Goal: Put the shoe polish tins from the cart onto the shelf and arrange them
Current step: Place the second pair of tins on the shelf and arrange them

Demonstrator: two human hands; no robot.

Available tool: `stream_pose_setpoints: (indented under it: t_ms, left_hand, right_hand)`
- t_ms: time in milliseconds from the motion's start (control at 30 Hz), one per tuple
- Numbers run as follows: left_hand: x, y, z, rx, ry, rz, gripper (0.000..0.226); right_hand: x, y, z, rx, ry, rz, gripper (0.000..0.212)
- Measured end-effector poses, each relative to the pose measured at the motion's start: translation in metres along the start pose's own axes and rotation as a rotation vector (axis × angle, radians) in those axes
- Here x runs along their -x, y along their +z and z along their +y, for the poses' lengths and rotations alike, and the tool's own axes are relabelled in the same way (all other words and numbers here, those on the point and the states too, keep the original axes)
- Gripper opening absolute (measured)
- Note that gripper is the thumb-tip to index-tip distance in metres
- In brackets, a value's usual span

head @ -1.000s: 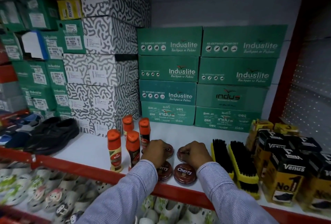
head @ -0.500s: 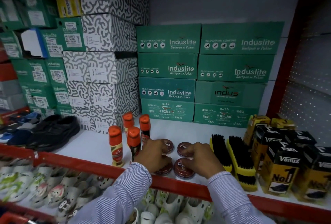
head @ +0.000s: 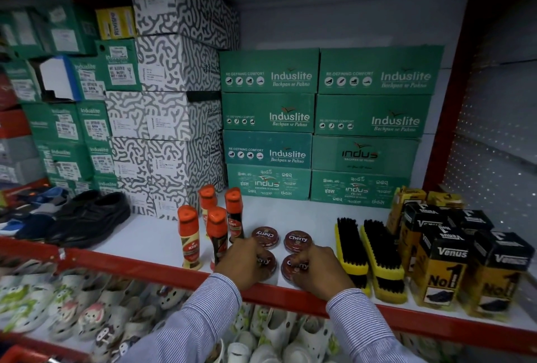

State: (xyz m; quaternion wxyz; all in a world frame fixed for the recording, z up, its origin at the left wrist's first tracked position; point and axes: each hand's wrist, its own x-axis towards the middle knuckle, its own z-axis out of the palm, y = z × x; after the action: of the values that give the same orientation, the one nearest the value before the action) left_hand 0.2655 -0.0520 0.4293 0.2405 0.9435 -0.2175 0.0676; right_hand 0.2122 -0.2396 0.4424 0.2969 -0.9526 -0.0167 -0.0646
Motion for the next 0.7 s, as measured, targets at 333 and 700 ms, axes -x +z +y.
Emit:
stream_pose_setpoints:
  t_ms: [333,700]
  left_hand:
    - [-0.001,0.003,-0.005,-0.004,-0.025,-0.017,0.034]
    - [0.006,0.0,0.003,-0.058,-0.052,-0.018,0.023]
  right_hand:
    - [0.003,0.001,-0.002,-0.01,-0.021,0.018,0.029]
    - [0.018,-0.011,-0.006,-0.041,-0.077,0.066,0.026]
